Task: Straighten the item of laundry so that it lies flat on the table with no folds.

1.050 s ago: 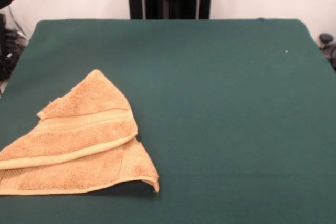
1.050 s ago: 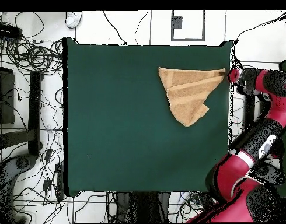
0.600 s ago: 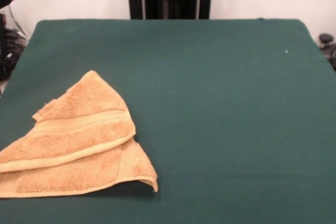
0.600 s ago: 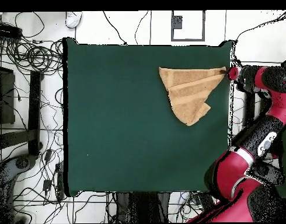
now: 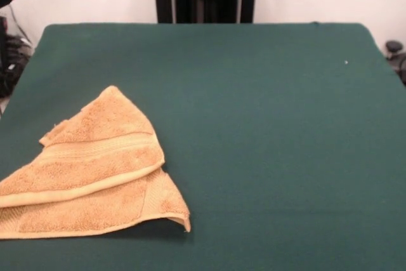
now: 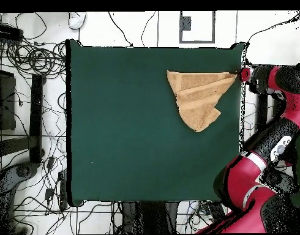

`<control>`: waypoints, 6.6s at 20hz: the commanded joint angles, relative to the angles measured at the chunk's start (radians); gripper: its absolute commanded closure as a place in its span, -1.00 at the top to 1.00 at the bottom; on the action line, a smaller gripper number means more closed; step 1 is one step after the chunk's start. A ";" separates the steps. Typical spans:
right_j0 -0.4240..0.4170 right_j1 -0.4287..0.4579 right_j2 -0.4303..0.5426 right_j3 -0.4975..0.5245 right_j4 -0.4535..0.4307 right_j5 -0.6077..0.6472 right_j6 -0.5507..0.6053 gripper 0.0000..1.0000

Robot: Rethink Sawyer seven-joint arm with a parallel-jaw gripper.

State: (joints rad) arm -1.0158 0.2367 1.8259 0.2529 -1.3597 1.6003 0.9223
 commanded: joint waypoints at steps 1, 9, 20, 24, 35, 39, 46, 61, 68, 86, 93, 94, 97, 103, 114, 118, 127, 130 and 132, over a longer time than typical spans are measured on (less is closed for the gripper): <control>0.018 0.098 -0.038 -0.082 -0.224 -0.214 -0.357 1.00; 0.054 0.023 -0.142 -0.053 -0.333 -0.182 -0.286 1.00; 0.060 -0.014 -0.256 0.026 -0.310 -0.207 -0.270 1.00; 0.049 -0.022 -0.307 0.083 -0.268 -0.275 -0.273 1.00; 0.035 -0.217 -0.686 0.521 -0.167 -0.545 0.141 1.00; 0.056 -0.253 -0.753 0.555 -0.127 -0.552 0.220 1.00; 0.101 -0.300 -0.857 0.602 -0.067 -0.584 0.356 1.00; 0.166 -0.321 -1.004 0.576 0.056 -0.668 0.403 1.00; 0.207 -0.339 -1.106 0.607 0.100 -0.742 0.505 1.00; 0.324 -0.360 -1.338 0.653 0.201 -0.886 0.727 1.00; 0.370 -0.356 -1.420 0.661 0.238 -0.939 0.804 1.00; 0.376 -0.355 -1.431 0.662 0.243 -0.944 0.816 1.00; 0.393 -0.352 -1.460 0.665 0.263 -0.957 0.843 1.00; 0.436 -0.346 -1.527 0.674 0.306 -0.983 0.915 1.00; 0.420 -0.333 -1.534 0.682 0.473 -0.960 0.888 1.00; 0.390 -0.314 -1.513 0.690 0.538 -0.987 0.842 1.00; 0.383 -0.294 -1.529 0.665 0.615 -0.959 0.764 1.00; 0.395 -0.296 -1.545 0.660 0.624 -0.953 0.771 1.00; 0.400 -0.298 -1.552 0.658 0.630 -0.945 0.765 1.00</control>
State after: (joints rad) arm -0.6719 -0.1308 0.2471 0.7951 -0.7912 0.6549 1.5675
